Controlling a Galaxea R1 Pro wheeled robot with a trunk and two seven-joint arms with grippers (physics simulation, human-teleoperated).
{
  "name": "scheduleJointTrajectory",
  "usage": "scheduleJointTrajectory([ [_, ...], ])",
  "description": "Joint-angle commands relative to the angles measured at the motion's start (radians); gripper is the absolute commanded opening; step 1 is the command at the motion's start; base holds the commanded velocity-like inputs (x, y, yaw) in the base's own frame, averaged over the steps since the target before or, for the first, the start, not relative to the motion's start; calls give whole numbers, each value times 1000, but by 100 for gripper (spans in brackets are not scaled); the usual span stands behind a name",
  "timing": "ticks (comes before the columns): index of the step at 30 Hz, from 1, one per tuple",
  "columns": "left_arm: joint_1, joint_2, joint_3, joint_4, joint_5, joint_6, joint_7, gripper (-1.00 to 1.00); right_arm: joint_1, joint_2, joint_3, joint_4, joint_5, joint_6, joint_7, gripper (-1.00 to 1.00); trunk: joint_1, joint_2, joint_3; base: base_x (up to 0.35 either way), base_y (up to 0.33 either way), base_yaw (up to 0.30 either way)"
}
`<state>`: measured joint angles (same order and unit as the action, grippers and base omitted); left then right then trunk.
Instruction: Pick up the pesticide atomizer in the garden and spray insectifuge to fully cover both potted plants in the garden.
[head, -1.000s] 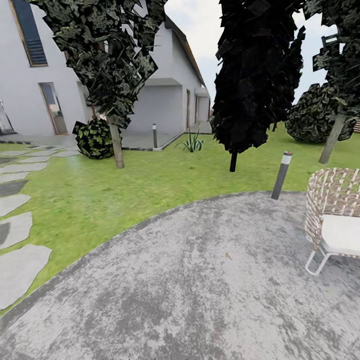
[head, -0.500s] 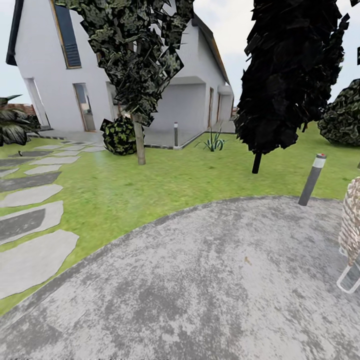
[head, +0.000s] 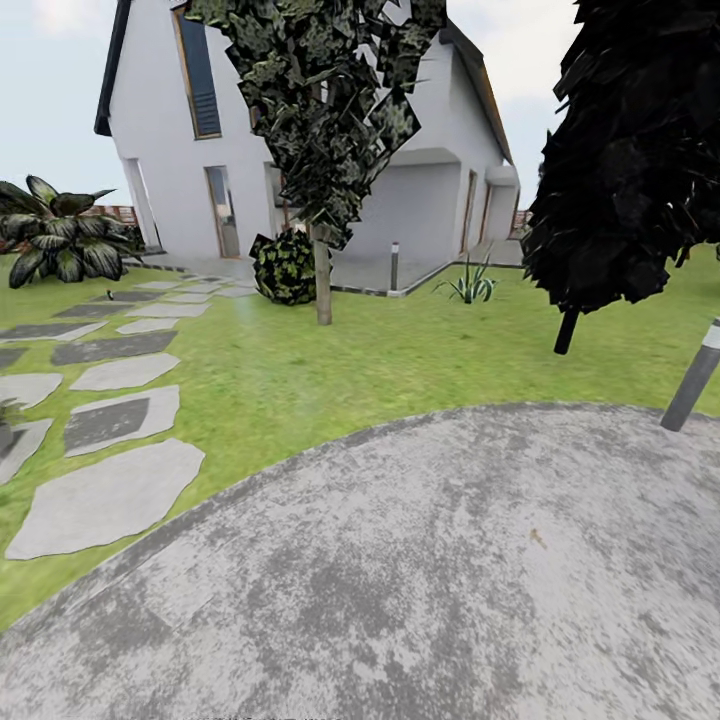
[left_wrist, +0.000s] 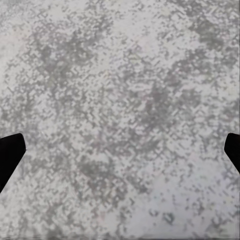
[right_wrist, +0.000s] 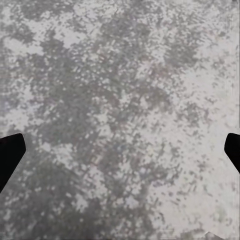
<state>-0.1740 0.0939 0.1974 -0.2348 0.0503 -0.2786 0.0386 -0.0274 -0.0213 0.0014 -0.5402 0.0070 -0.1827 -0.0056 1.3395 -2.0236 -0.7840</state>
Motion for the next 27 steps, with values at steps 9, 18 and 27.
scheduleJointTrajectory([
  [9, -27, 3, -1, -77, 6, -2, 5, 100, 0, -4, 0, -2, 0, -4, -1, 100, 0, 0, -6, 0, 0, 279],
  [18, -28, 0, -11, -162, 4, -3, 4, 100, 0, -5, 0, -70, -1, -77, -1, 100, 0, 0, -12, 0, 0, 279],
  [27, -21, -2, -9, -147, 5, -4, 4, 100, 0, -9, 0, -80, 5, -97, -1, 100, 7, -14, -25, 0, 0, 278],
])
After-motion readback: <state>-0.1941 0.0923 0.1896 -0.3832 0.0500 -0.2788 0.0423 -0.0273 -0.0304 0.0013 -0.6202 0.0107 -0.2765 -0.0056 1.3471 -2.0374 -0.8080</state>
